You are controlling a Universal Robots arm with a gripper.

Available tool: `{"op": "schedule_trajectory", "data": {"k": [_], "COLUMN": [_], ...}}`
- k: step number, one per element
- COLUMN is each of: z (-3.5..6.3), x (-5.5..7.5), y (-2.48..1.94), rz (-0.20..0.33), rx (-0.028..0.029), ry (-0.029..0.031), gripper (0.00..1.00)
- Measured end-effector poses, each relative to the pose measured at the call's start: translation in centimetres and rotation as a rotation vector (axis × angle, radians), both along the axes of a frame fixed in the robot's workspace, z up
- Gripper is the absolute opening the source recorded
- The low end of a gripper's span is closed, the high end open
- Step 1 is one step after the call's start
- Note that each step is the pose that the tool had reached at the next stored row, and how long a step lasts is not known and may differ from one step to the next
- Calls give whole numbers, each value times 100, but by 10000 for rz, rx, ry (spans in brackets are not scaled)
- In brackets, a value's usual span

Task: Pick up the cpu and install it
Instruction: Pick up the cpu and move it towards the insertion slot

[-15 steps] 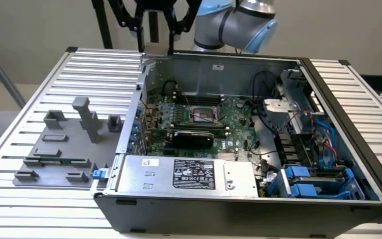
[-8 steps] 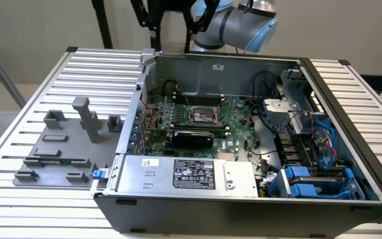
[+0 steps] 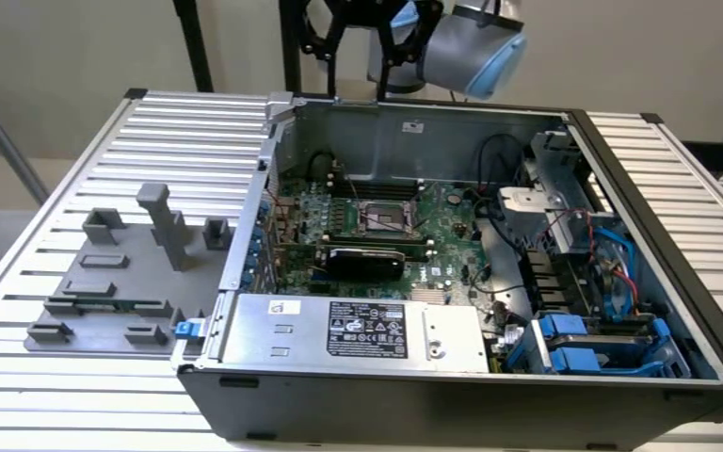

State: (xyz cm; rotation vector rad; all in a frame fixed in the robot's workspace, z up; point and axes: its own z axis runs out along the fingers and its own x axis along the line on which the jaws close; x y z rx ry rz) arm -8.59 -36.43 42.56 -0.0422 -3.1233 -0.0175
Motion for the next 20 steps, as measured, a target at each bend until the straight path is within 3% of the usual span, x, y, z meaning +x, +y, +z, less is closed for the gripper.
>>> {"op": "schedule_trajectory", "data": {"k": [11, 15, 20], "z": [-200, -273, -364], "x": [362, 452, 543], "y": [315, 358, 381], "rz": [0, 0, 0], "rx": [-1, 0, -1], "ry": [0, 0, 0], "gripper": [55, 55, 55]}}
